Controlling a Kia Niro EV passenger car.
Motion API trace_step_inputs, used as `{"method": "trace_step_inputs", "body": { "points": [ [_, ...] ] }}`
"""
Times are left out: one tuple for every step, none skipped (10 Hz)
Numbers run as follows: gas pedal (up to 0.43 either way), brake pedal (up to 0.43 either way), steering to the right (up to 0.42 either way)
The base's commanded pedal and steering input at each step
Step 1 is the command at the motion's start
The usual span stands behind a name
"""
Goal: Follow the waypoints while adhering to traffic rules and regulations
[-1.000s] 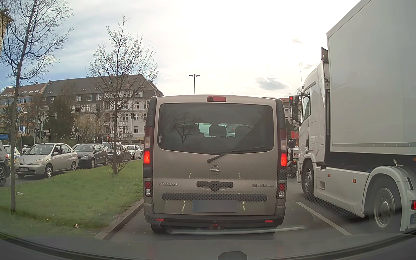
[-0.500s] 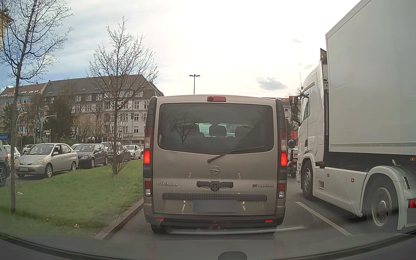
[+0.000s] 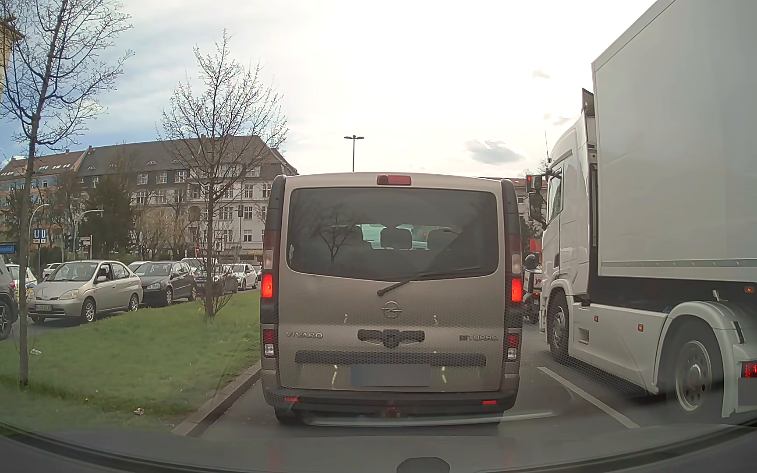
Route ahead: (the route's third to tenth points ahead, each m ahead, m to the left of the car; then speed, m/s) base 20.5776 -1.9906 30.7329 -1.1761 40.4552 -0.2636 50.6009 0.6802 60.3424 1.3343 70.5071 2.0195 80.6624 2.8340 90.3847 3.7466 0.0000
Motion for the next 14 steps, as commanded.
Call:
{"method": "trace_step_inputs", "body": {
  "points": [
    [0.0,0.299,-0.003],
    [0.0,0.299,-0.003],
    [0.0,0.299,-0.003],
    [0.0,0.299,-0.003],
    [0.0,0.299,-0.003],
    [0.0,0.299,-0.003],
    [0.0,0.299,-0.003],
    [0.0,0.299,-0.003],
    [0.0,0.299,-0.003],
    [0.0,0.299,-0.003],
    [0.0,0.299,-0.003],
    [0.0,0.299,-0.003],
    [0.0,0.299,-0.003],
    [0.0,0.299,-0.003]
  ]
}}
